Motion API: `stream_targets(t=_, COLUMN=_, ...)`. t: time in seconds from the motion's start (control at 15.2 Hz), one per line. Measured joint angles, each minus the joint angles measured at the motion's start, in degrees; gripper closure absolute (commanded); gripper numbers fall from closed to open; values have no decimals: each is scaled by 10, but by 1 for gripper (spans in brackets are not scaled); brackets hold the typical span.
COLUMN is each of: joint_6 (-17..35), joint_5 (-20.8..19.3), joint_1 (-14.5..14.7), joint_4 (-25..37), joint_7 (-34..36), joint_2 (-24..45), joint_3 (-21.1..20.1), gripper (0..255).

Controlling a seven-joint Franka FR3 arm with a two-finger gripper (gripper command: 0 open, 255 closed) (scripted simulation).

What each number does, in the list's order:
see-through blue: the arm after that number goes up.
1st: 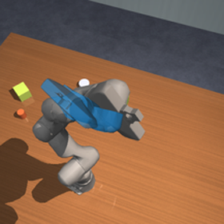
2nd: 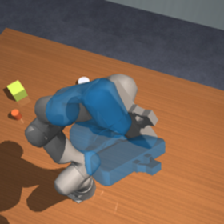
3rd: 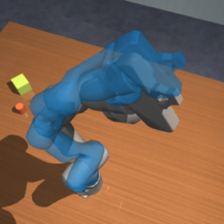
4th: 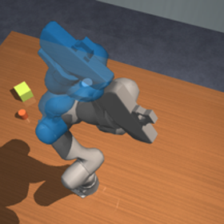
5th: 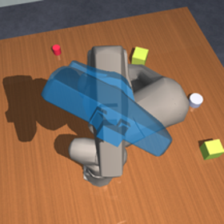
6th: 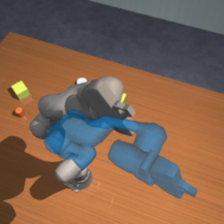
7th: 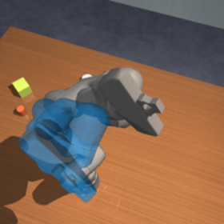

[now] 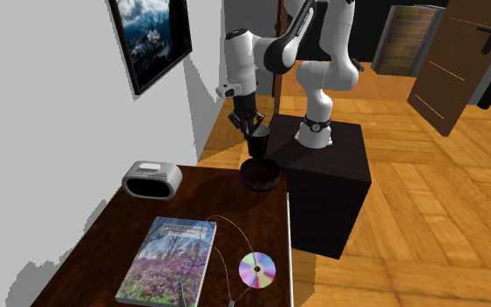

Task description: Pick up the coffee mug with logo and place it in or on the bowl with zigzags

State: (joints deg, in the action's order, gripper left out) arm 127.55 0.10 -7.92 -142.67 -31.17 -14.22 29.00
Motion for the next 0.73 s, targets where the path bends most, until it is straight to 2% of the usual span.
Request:
stream_targets(t=0.26, joint_6=26, joint_5=-4, joint_1=0, joint_4=-31, joint_7=7, joint_2=-6, joint_3=-4, gripper=255)
stream_targets(t=0.73, joint_6=88, joint_5=24, joint_1=11, joint_4=-53, joint_7=-19, joint_2=39, joint_3=7, gripper=255)
